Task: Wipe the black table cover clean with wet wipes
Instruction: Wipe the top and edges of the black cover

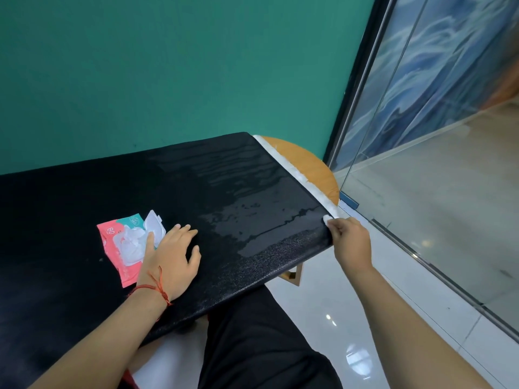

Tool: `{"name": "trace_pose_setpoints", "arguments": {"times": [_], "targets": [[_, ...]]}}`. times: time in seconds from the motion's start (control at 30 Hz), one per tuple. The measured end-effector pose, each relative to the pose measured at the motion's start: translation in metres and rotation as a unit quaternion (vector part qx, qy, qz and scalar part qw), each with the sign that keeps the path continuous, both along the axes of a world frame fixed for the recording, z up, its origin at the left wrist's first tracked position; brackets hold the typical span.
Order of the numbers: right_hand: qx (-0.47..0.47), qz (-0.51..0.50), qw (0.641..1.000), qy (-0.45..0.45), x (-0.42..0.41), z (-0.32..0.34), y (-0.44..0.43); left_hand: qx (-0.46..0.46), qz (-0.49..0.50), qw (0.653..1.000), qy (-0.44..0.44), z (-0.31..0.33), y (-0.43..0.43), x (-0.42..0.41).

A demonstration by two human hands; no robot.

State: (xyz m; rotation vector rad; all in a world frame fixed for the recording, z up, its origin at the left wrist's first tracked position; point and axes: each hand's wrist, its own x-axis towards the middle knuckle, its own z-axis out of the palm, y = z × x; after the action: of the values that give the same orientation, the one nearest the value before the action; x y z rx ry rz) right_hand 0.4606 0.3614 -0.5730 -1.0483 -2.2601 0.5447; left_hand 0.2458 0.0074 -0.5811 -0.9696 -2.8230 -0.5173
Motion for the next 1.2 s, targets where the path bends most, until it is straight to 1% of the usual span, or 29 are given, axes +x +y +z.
{"name": "trace_pose_setpoints", "arguments": {"times": [0.1, 0.17, 0.23, 0.27, 0.3, 0.37, 0.43, 0.5, 0.6, 0.67, 0.77, 0.87, 0.93, 1.03, 1.1, 1.2], "targets": [[-0.003, -0.005, 1.0, 0.015, -0.005, -0.001, -0.017, 0.002, 0.002, 1.0, 0.001, 0.0, 0.002, 0.0], [0.007, 0.047, 0.999, 0.021, -0.004, -0.004, -0.032, 0.004, 0.001, 1.0, 0.002, -0.001, 0.002, 0.001], [0.031, 0.114, 0.993, 0.003, 0.001, -0.004, -0.031, 0.005, 0.003, 1.0, 0.002, 0.0, 0.002, 0.001], [0.035, 0.123, 0.992, -0.006, 0.004, -0.002, -0.022, 0.004, 0.003, 1.0, 0.002, 0.0, 0.002, 0.001], [0.03, 0.113, 0.993, -0.012, 0.005, 0.001, -0.009, 0.003, 0.004, 1.0, 0.001, 0.0, 0.001, 0.002], [0.014, 0.055, 0.998, -0.026, 0.005, 0.004, 0.019, 0.0, 0.003, 1.0, 0.001, 0.0, 0.002, 0.002], [0.0, 0.017, 0.999, -0.043, 0.0, 0.005, 0.034, 0.001, 0.005, 1.0, 0.001, 0.0, 0.001, 0.002], [-0.01, 0.011, 0.999, -0.05, -0.001, 0.005, 0.031, -0.002, 0.005, 1.0, 0.001, 0.002, 0.002, 0.002], [-0.03, 0.024, 0.999, -0.018, 0.01, 0.003, 0.01, -0.002, 0.005, 1.0, 0.001, 0.003, 0.002, 0.002], [-0.029, 0.048, 0.998, 0.007, 0.017, 0.001, -0.012, -0.003, 0.006, 1.0, 0.0, 0.002, 0.002, 0.001], [-0.01, 0.117, 0.993, 0.025, 0.016, -0.007, -0.051, -0.003, 0.005, 1.0, -0.002, 0.001, 0.002, 0.001], [-0.011, 0.19, 0.982, 0.007, 0.015, -0.01, -0.074, 0.001, 0.004, 1.0, 0.003, 0.0, 0.001, 0.001], [-0.007, 0.207, 0.978, -0.007, 0.014, -0.007, -0.064, 0.002, 0.004, 1.0, 0.001, 0.001, 0.001, 0.002], [0.005, 0.167, 0.986, -0.011, 0.004, 0.001, -0.031, -0.002, 0.005, 1.0, -0.003, 0.002, 0.001, 0.003], [0.01, 0.12, 0.993, -0.013, -0.008, 0.009, -0.008, -0.004, 0.005, 1.0, -0.007, 0.003, 0.001, 0.003], [0.011, 0.044, 0.998, -0.045, -0.027, 0.019, 0.018, -0.004, 0.006, 1.0, -0.011, 0.006, 0.002, 0.004]]}}
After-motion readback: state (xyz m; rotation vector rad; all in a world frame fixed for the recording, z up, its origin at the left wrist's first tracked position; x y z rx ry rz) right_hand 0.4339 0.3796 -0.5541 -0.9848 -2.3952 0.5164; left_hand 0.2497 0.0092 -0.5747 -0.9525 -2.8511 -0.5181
